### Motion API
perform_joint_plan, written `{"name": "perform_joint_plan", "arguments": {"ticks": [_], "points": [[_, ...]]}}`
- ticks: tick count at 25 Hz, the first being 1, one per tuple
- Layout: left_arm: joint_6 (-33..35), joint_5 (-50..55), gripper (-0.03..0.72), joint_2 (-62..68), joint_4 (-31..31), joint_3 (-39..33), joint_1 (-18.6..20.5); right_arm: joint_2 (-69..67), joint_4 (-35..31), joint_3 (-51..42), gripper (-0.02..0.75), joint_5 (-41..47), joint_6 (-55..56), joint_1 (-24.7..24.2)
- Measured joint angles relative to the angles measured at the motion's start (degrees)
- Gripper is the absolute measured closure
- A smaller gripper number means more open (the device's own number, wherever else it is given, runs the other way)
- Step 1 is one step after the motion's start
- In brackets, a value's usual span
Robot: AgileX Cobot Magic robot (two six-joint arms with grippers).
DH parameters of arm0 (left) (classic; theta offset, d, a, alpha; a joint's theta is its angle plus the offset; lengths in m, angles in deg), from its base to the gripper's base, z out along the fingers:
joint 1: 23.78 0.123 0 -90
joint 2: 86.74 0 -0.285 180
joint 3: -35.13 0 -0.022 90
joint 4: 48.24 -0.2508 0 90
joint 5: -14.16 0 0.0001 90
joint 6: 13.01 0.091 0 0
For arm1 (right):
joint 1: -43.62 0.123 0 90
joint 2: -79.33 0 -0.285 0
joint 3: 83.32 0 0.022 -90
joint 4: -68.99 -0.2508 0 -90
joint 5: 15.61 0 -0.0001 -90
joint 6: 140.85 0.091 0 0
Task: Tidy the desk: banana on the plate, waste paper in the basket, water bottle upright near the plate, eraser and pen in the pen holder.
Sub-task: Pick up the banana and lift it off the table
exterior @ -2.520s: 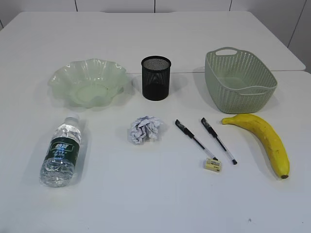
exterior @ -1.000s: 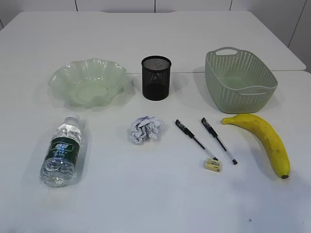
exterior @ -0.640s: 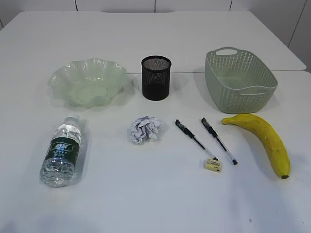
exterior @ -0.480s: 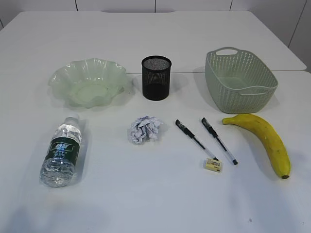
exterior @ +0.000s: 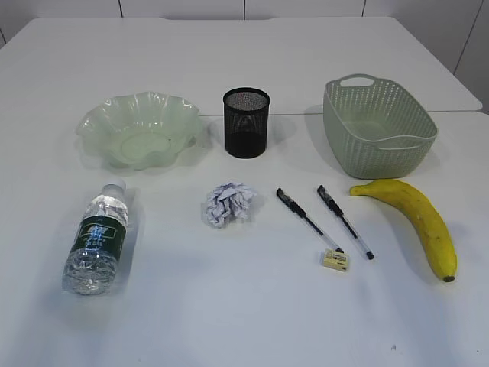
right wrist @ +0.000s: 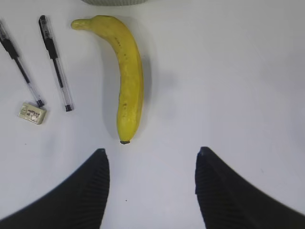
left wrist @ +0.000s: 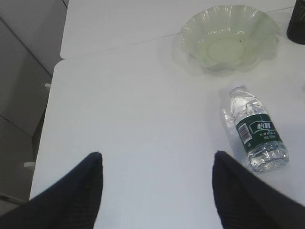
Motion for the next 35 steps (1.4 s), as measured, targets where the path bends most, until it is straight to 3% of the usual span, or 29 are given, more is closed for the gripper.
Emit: {"name": "perform_joint_plan", "arguments": {"ticks": [12,22,30,35], "points": [[-0.9,2.4,0.189,16.0,0.9,9.0,0.0,-13.0,-8.8,6.6,0.31,-0.9,-8.2,0.0],[-1.1,1.3,0.2,26.3,1.9,14.4,0.0,-24.9,-7.4,15.2,0.309,-1.0,-10.1,0.0],[-1.1,-0.2,0.202,29.0,2.4,14.7,0.0,-30.7,-7.3,16.4,0.235,-1.9,-8.6,0.0],[-1.1,-0.5,0.203,30.0,2.4,14.7,0.0,-34.7,-7.3,16.5,0.228,-4.5,-10.2,0.0]]}}
